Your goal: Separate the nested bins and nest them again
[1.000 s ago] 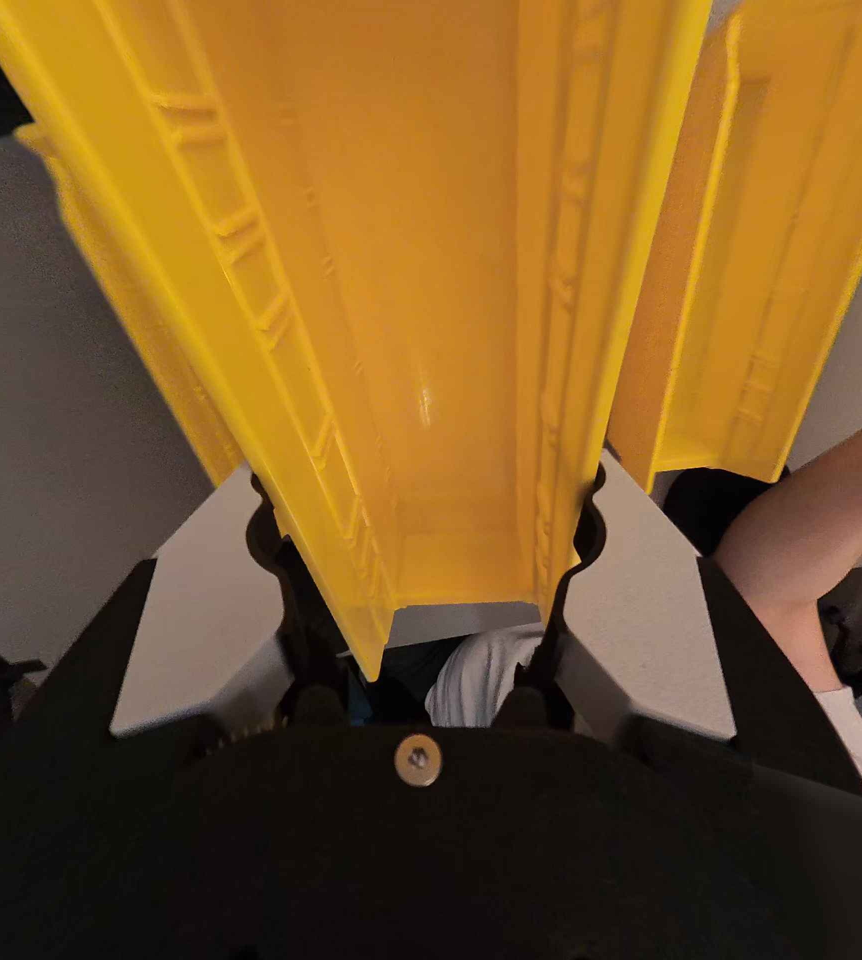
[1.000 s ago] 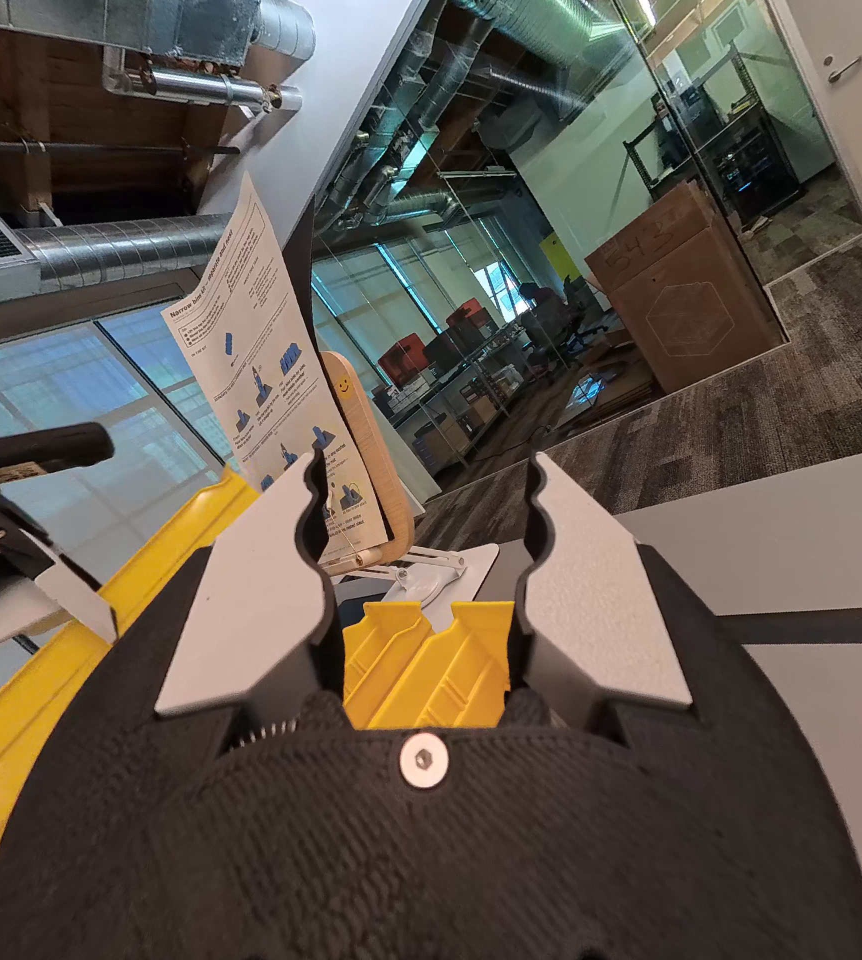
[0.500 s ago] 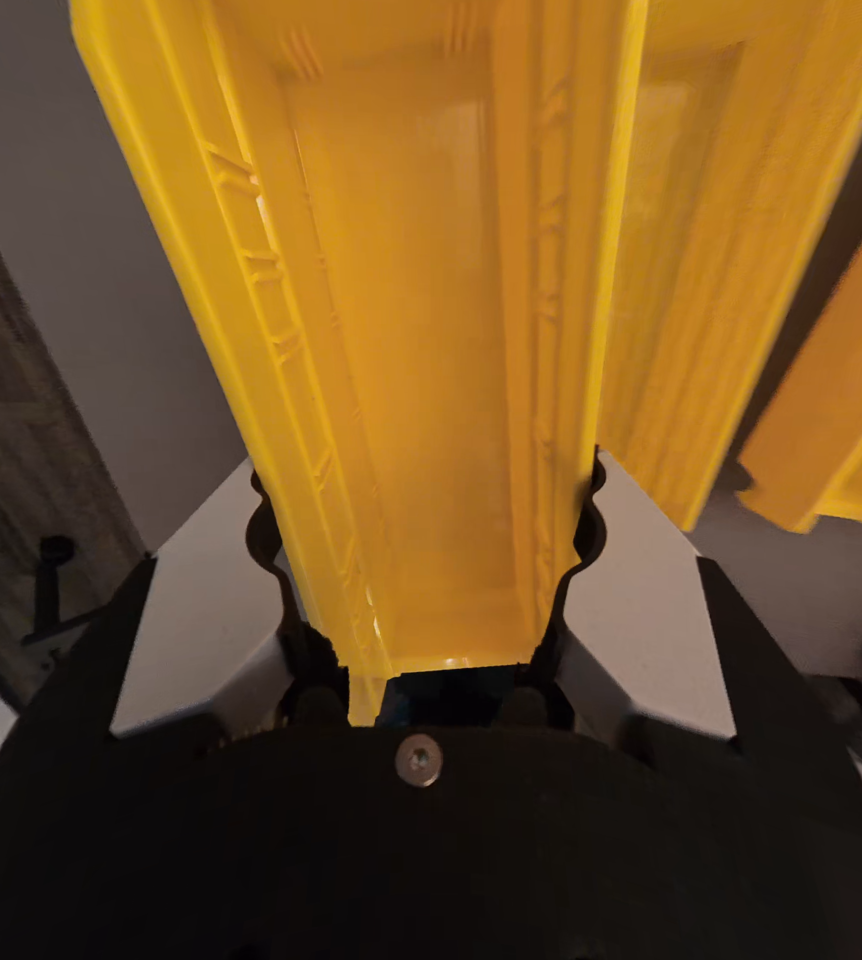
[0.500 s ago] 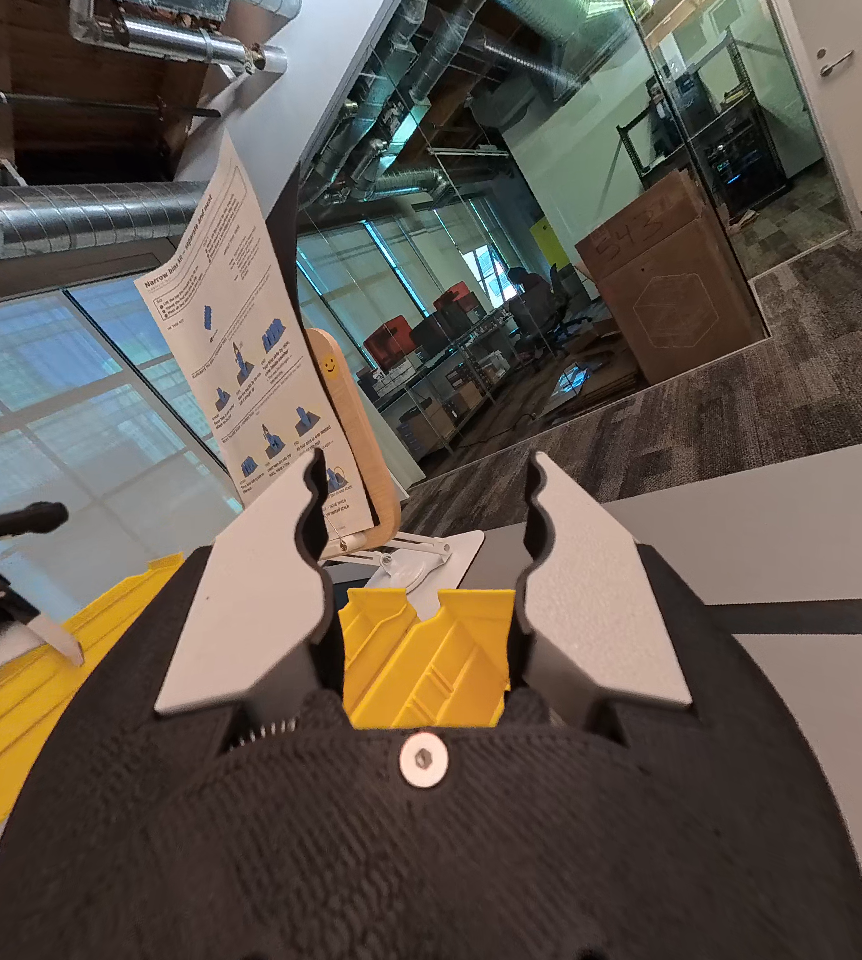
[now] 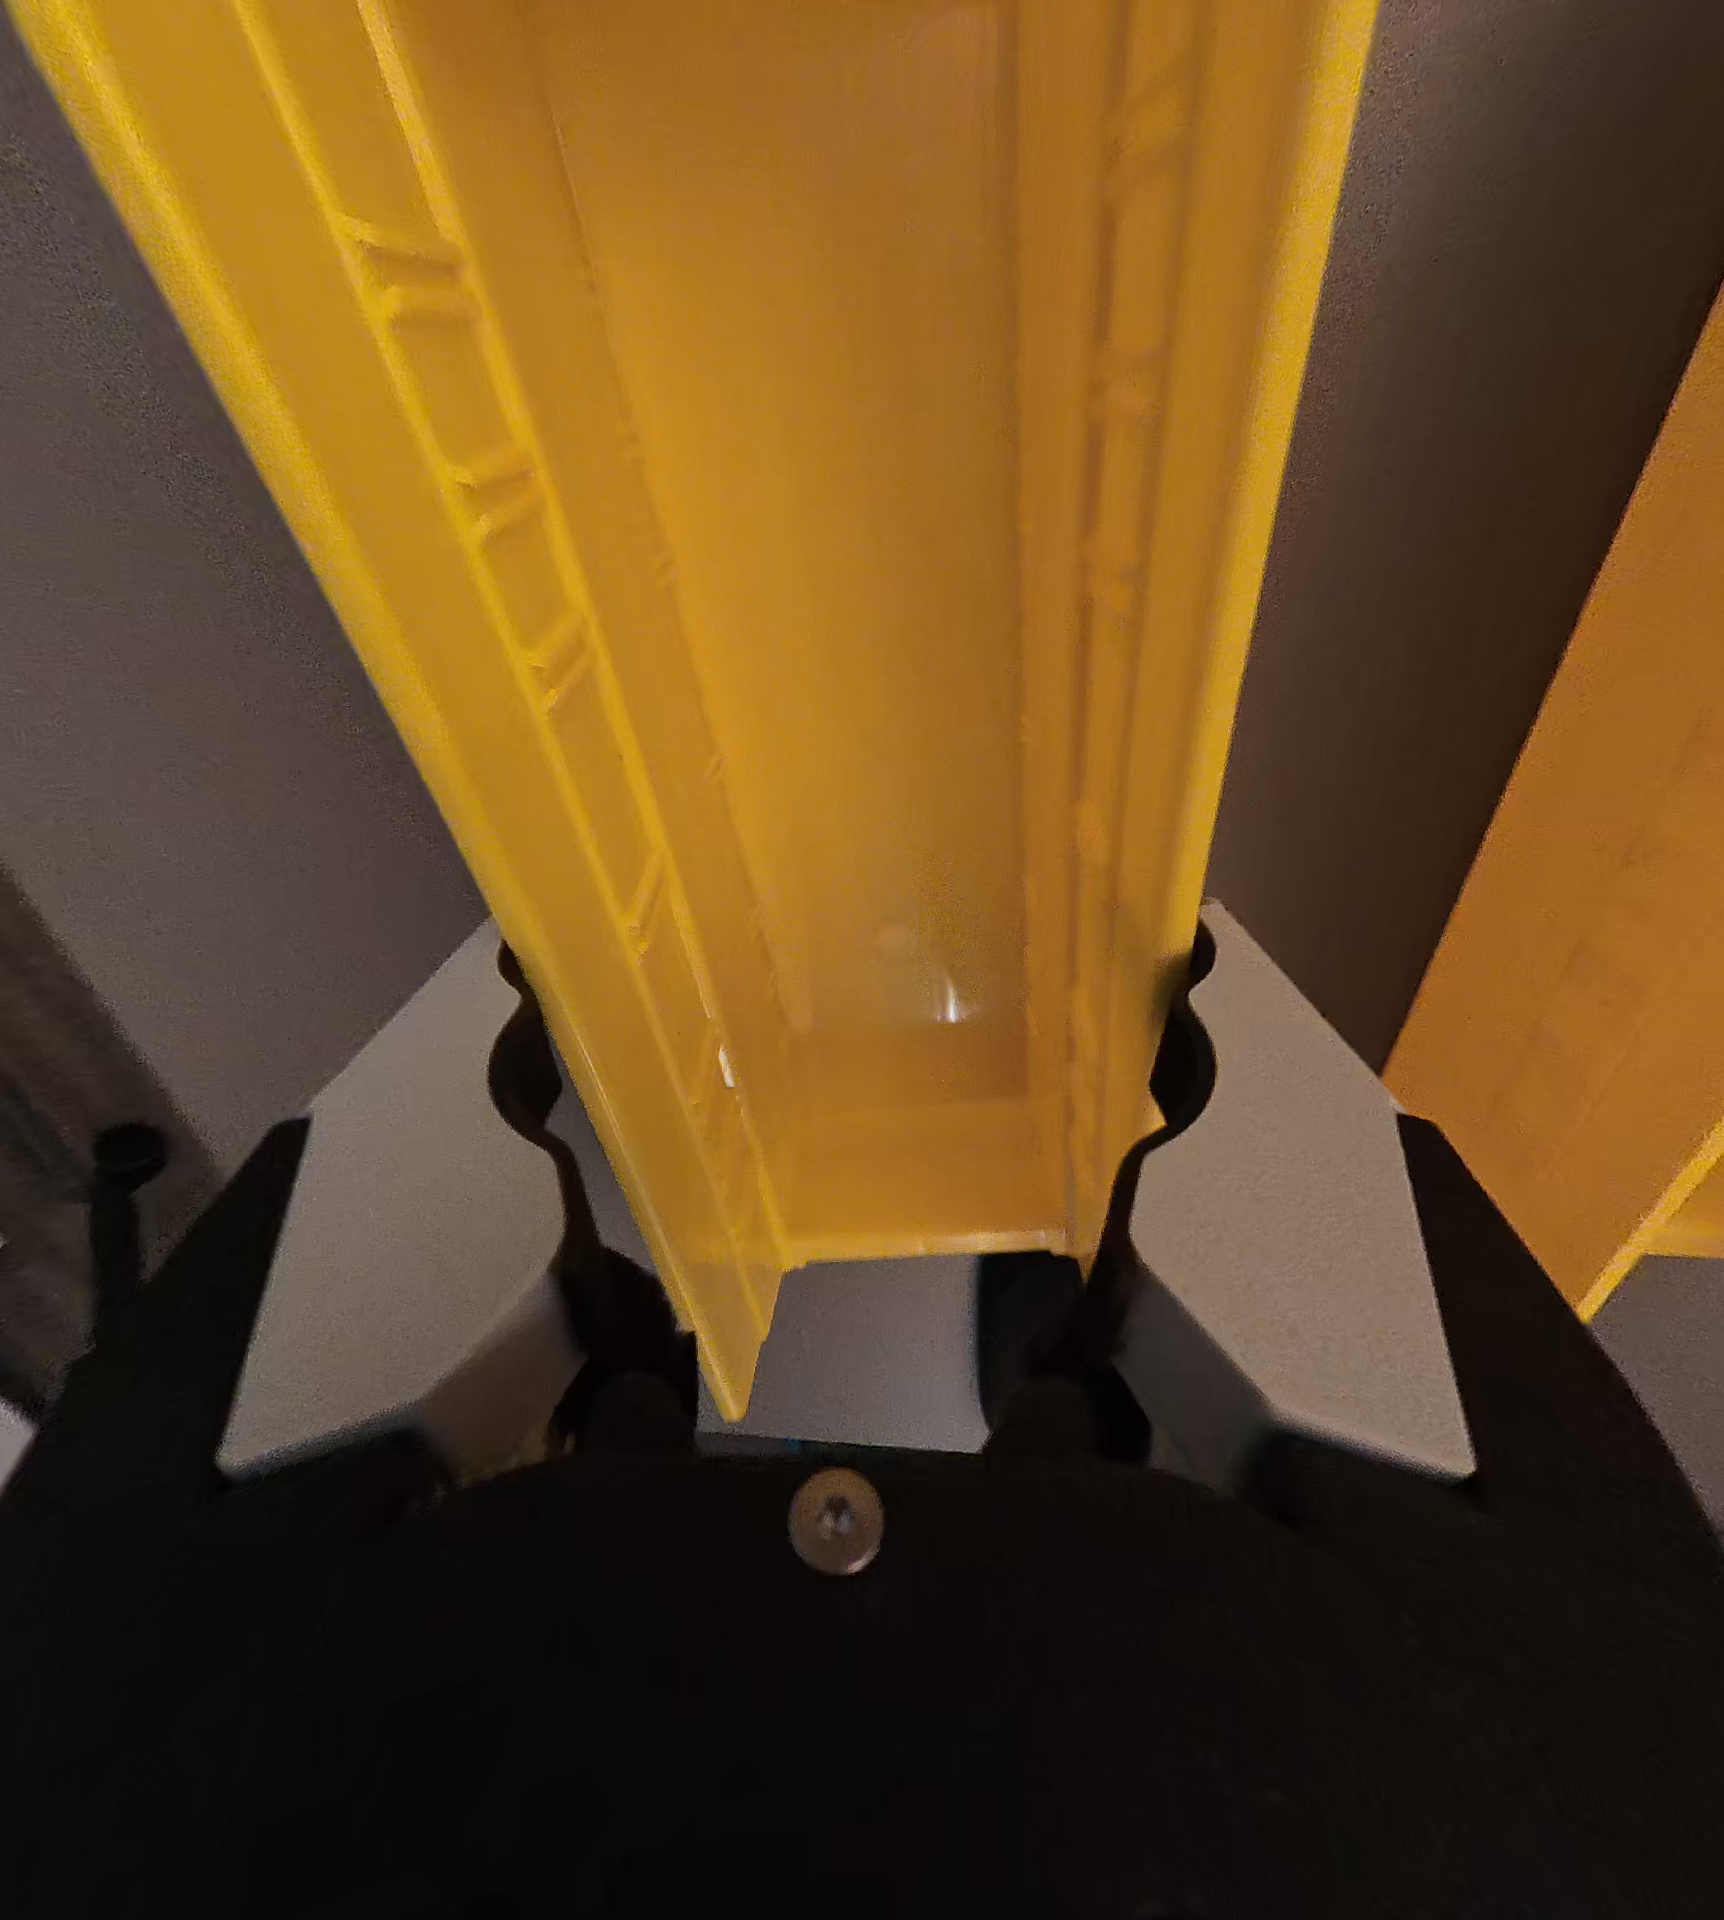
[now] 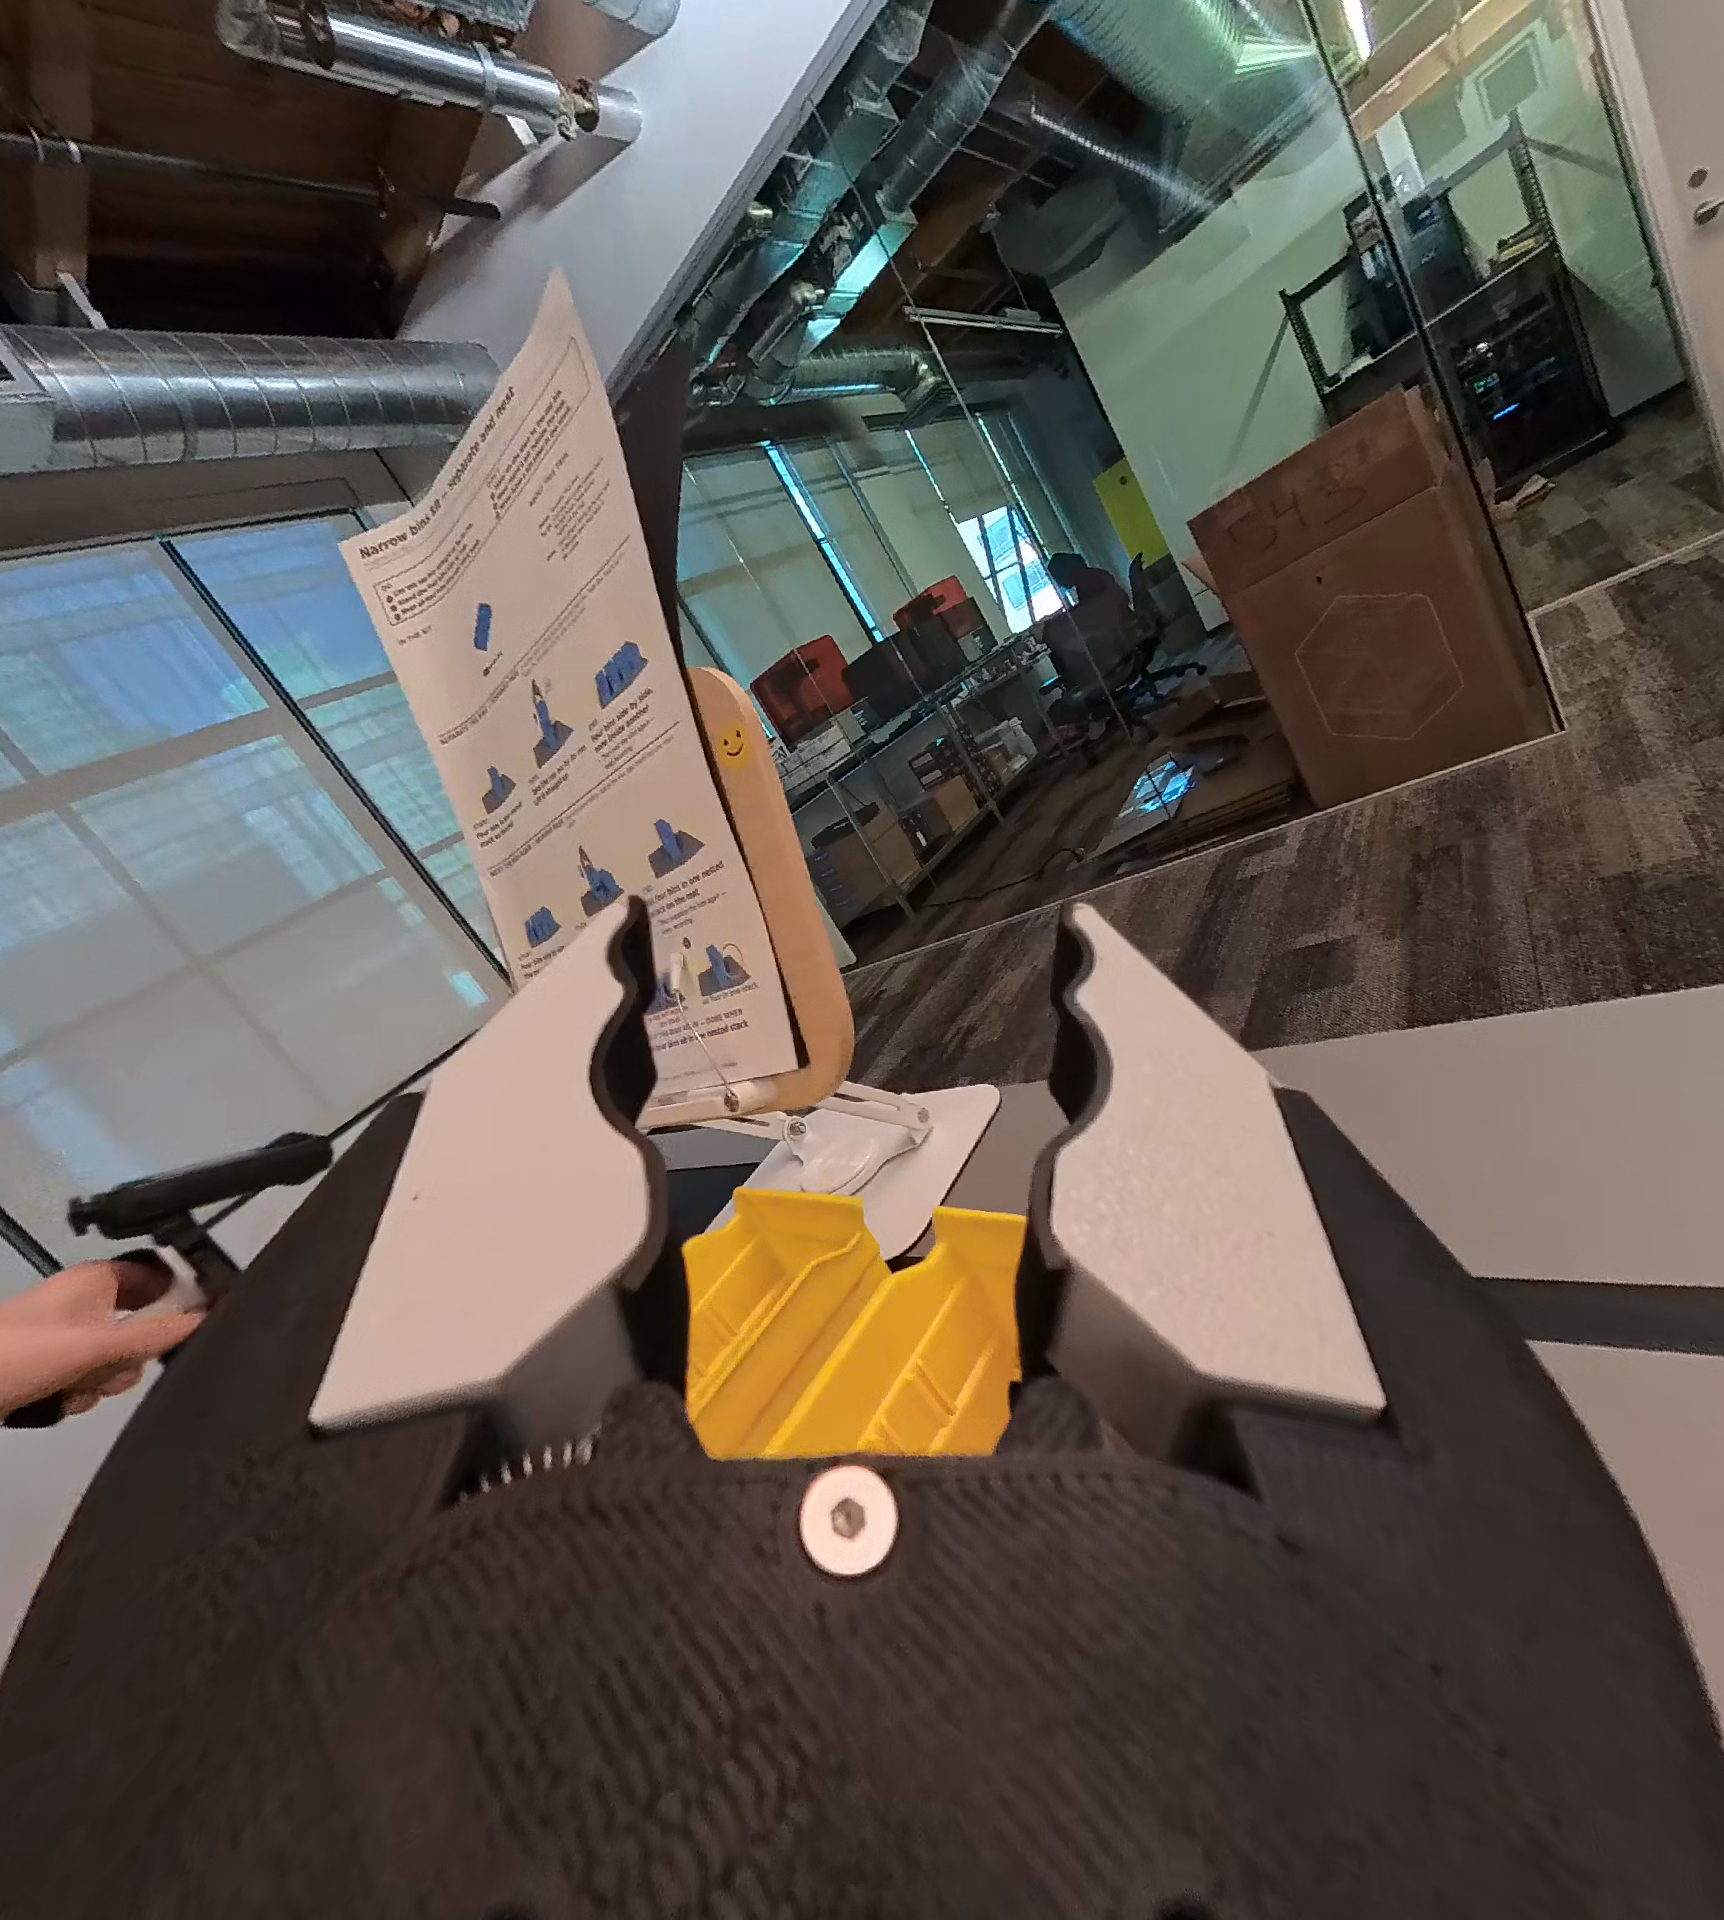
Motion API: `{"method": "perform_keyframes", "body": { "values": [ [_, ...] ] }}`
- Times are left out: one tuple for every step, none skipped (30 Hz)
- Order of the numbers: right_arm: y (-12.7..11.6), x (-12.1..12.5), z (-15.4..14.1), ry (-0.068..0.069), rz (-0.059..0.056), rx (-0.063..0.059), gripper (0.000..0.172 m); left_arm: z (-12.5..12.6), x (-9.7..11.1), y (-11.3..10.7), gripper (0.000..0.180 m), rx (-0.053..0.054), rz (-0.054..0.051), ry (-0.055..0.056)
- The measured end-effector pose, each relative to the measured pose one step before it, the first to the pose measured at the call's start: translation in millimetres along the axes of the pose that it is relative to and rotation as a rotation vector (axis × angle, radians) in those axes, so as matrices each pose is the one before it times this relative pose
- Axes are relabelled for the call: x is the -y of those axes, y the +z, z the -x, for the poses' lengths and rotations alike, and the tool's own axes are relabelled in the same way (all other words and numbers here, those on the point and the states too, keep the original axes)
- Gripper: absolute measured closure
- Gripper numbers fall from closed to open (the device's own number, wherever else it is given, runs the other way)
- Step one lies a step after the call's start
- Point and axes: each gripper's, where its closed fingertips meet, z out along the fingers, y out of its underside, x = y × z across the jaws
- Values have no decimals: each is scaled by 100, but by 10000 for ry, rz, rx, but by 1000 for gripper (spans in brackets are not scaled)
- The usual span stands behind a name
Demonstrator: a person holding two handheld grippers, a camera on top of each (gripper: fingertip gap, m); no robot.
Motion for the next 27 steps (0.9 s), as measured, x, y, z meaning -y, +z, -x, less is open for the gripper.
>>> {"method": "perform_keyframes", "body": {
  "values": [
    [12,30,123,-11,2,25,95,-324,91,449,62,-309,38,-1],
    [4,27,82,-41,7,-1,95,-239,72,426,61,-209,59,31],
    [0,39,56,-59,-1,-12,95,-92,112,269,60,-117,15,36],
    [6,25,35,-45,4,-11,95,1,442,-4,60,-107,-236,-30],
    [8,10,24,-16,8,-1,95,-30,403,-21,60,-97,-241,-39],
    [16,-4,-2,1,7,-1,95,-50,85,53,59,-54,-32,33],
    [19,-28,-64,3,6,-33,95,-45,-38,19,57,-5,26,127],
    [37,-69,-39,3,10,-21,95,-82,-30,20,56,-15,8,224],
    [71,-128,9,0,38,8,95,-95,-68,38,54,18,5,289],
    [92,-177,20,-8,74,10,95,-65,-110,9,53,32,19,232],
    [94,-203,28,-14,81,2,95,-76,-120,6,52,3,13,58],
    [85,-154,52,-25,61,11,95,-102,-35,-23,51,-49,-27,-5],
    [80,-114,83,-37,44,9,95,-118,32,-117,51,-80,-95,5],
    [64,-106,76,-41,40,2,95,-166,125,-222,51,-140,-162,-80],
    [64,-110,75,-40,38,5,95,-243,287,-368,52,-246,-267,-174],
    [65,-113,100,-38,42,12,95,-233,380,-495,53,-247,-330,-102],
    [67,-115,83,-37,54,4,95,-124,353,-612,56,-154,-323,24],
    [79,-102,102,-38,57,13,95,-13,372,-729,60,-62,-336,68],
    [59,-106,110,-38,55,18,95,-5,541,-874,65,-41,-430,39],
    [69,-86,98,-41,57,12,95,-199,750,-1015,68,-135,-557,6],
    [57,-65,97,-50,50,8,95,-506,885,-1085,71,-290,-628,12],
    [61,-71,68,-55,52,1,95,-622,1006,-1091,73,-321,-689,22],
    [49,-69,51,-56,65,-2,95,-633,1196,-1090,73,-267,-814,43],
    [31,-68,22,-54,66,-10,95,-757,1391,-1078,74,-290,-951,73],
    [-3,-28,4,-41,49,-21,95,-1018,1628,-1102,74,-375,-1114,88],
    [-4,22,20,-31,8,-18,95,-1182,1859,-1142,76,-406,-1288,77],
    [-13,58,46,-36,-14,-13,95,-1413,1885,-1154,80,-488,-1351,58]
  ]
}}
